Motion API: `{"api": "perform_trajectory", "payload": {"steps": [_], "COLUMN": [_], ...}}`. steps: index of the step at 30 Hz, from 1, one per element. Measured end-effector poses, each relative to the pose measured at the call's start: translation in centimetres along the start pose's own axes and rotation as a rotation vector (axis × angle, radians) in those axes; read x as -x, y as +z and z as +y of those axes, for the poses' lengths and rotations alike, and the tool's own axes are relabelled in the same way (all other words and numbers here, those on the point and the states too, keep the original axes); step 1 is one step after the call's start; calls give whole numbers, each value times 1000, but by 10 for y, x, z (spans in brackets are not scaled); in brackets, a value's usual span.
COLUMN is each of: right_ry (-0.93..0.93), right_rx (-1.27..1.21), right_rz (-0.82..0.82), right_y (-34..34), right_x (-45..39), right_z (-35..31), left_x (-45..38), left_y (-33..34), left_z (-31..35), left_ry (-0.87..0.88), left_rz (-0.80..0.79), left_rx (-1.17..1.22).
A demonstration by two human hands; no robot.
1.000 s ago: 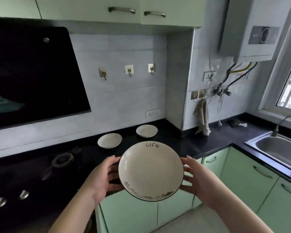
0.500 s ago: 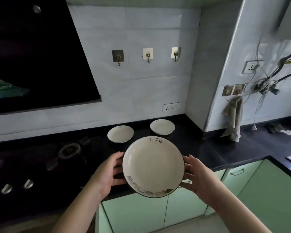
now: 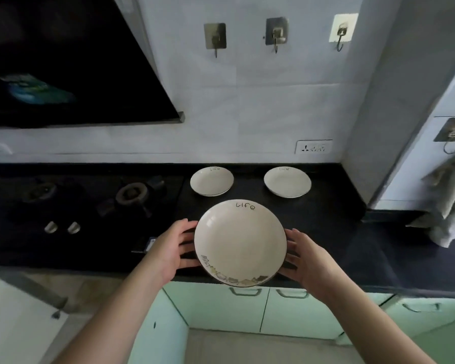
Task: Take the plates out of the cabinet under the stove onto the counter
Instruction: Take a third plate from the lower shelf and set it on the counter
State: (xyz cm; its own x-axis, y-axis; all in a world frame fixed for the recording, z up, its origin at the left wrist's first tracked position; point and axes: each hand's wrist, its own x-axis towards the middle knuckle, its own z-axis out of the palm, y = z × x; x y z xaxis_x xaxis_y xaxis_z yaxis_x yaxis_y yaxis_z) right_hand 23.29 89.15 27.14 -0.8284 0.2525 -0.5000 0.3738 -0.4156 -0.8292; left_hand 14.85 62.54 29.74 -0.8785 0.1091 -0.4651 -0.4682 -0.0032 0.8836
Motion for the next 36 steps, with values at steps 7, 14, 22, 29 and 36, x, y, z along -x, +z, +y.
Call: {"api": "perform_trajectory", "payload": {"steps": [7,14,22,29,36], "right_ry": [106,182,255,307,396], "right_rx": [50,115,135,127,141], "right_rz": [-108,-83,15,82,115], "right_y": [33,82,129,142,141], "right_x": [-52,-105,-155,-194,-238], "right_z": [9,12,25,36,46], "left_x": [-27,-90,-180,-232,-260], "left_y": [-30,-71,-110,-109,-108], "left_z": [-9,-15,-24,-37,-46], "left_ry": [-67,-101,-176,-259,-326], "left_rz": [107,103,16,-1,26], "left_rx": [56,77,109,107,130]}}
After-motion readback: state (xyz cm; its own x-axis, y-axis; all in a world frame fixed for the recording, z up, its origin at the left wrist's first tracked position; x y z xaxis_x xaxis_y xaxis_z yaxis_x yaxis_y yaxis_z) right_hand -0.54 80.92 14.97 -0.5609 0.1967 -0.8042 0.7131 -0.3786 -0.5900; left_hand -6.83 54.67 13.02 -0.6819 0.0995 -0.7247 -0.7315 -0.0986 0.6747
